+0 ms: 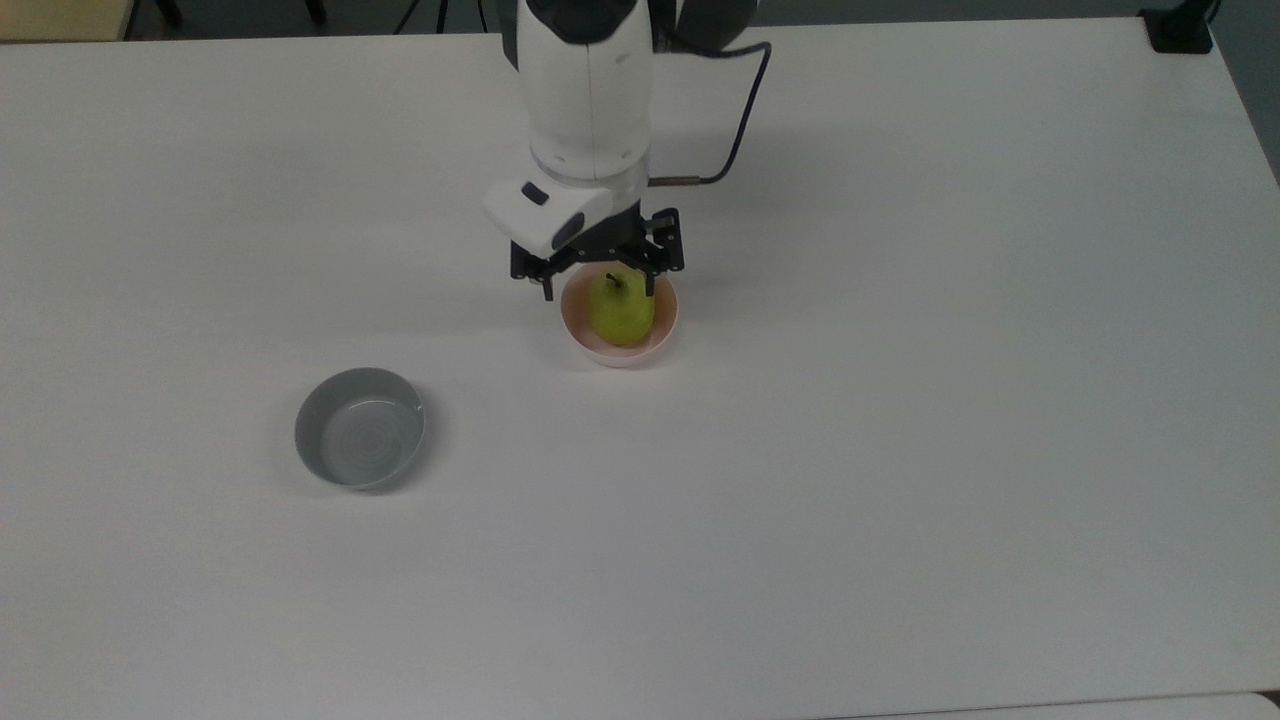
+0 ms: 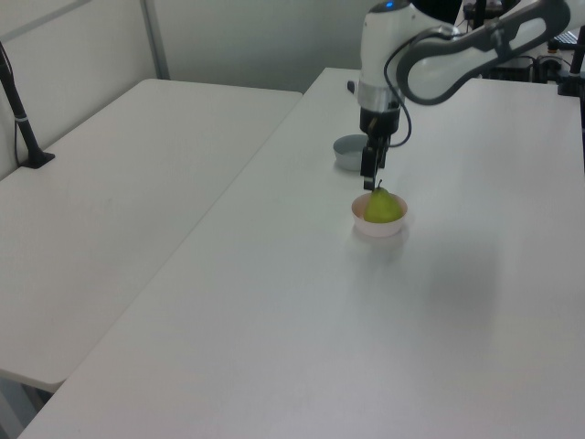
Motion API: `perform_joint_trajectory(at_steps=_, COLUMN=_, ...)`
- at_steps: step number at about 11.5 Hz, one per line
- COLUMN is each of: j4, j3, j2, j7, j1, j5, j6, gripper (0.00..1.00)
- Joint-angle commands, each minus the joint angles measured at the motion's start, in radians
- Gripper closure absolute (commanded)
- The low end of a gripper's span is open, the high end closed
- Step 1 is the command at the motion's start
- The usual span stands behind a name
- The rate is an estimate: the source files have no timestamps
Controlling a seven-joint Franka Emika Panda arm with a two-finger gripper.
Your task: Place the pear in the bowl
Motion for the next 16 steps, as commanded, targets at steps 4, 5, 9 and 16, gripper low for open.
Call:
perform_joint_trajectory(at_steps=4, j4=0.049, j3=-0.004, j2=-0.218, j7=0.02, j1=-0.114, j5=-0.005, j6=-0.281, gripper=0.0)
perform_joint_trajectory(at_steps=5, j4=0.066, j3=0.002, j2=-0.243, j7=0.017, j1=-0.149, j5=0.003, j6=-0.333, gripper=0.0)
perform_joint_trajectory(at_steps=9, j4=0.114, j3=0.012, j2=-0.286, j7=-0.151, j1=-0.212, j5=0.035, j6=-0.406, gripper=0.0)
perform_joint_trajectory(at_steps=16, j4=0.163, j3=-0.002, j2=-0.279, j7=-0.251, j1=-0.228, j5=0.035, j6=-0.466, gripper=0.0)
